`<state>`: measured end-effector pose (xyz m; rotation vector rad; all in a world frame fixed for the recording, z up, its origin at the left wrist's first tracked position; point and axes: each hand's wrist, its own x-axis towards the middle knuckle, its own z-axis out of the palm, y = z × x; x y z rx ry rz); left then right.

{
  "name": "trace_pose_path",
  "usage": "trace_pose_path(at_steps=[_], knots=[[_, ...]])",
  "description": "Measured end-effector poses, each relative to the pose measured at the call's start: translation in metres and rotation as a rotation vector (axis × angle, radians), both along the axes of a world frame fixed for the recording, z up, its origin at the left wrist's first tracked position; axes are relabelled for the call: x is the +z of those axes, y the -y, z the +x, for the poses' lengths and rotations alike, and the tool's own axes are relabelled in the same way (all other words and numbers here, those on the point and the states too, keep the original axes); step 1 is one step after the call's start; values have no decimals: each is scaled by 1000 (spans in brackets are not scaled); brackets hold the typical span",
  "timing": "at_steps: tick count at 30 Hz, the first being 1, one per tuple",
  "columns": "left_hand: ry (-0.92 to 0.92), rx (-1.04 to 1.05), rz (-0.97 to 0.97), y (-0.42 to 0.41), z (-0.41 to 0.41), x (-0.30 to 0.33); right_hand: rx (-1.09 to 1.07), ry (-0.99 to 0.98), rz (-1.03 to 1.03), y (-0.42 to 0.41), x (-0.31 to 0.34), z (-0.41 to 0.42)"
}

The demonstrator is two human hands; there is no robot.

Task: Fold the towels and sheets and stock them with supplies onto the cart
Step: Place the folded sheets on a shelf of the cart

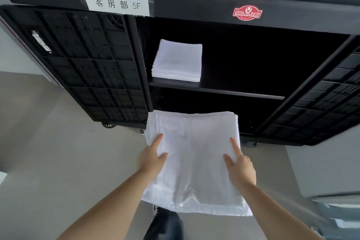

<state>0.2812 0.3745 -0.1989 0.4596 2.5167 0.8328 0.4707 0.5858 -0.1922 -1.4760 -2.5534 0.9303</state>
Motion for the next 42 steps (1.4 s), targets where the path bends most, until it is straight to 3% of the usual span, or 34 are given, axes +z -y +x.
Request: trace_pose_path(at_steps=[12, 26, 36, 42], knots=[[63, -61, -66, -68, -122, -74, -64, 65, -23, -61, -78, -112], [-65, -44, -41, -173, -229, -266, -59, -96, 4, -164, -271, -215], [-203, -31, 134, -246, -323, -359, -50, -245, 38, -251, -349, -302], [-166, -28, 206, -277, -370, -399, -2, -257, 58, -298, -396, -340]])
